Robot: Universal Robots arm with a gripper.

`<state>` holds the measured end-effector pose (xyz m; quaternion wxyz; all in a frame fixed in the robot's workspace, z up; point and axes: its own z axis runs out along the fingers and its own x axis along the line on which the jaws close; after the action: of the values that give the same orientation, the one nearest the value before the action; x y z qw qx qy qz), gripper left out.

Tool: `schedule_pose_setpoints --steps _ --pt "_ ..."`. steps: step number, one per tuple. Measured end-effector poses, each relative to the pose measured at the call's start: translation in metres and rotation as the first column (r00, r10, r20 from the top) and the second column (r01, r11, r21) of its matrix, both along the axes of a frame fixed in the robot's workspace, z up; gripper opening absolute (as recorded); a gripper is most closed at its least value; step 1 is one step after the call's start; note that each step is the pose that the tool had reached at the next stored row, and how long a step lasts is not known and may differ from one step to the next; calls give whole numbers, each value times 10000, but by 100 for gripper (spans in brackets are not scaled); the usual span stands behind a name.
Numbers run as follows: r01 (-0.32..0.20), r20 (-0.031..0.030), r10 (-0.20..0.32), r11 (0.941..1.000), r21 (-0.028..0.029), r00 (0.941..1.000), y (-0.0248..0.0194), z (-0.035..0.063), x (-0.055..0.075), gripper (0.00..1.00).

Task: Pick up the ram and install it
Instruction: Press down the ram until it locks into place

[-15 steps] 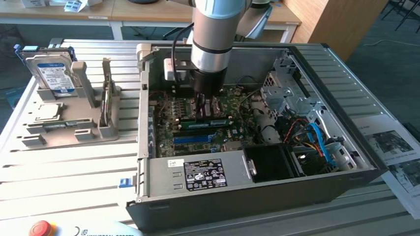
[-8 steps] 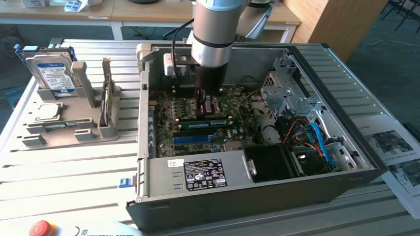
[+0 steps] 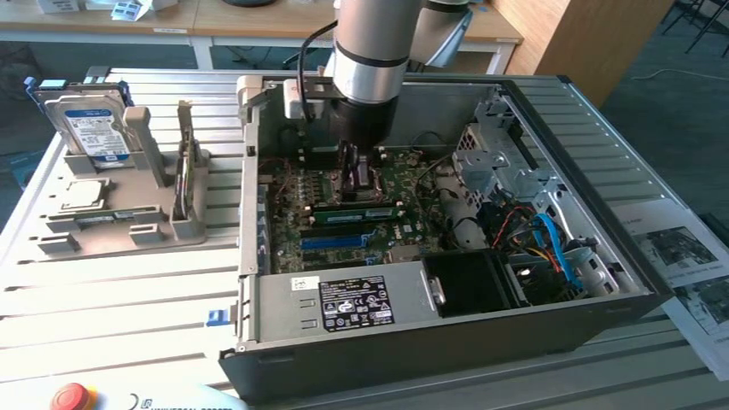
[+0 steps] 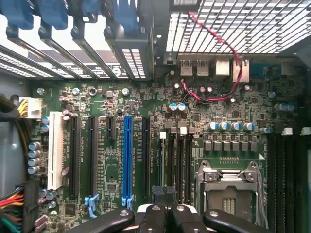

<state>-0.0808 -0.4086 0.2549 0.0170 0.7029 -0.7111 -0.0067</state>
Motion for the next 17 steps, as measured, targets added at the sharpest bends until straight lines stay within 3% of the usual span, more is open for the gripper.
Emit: schedule_pose_setpoints --steps 17 --pt "0 0 0 10000 1 10000 0 315 5 10"
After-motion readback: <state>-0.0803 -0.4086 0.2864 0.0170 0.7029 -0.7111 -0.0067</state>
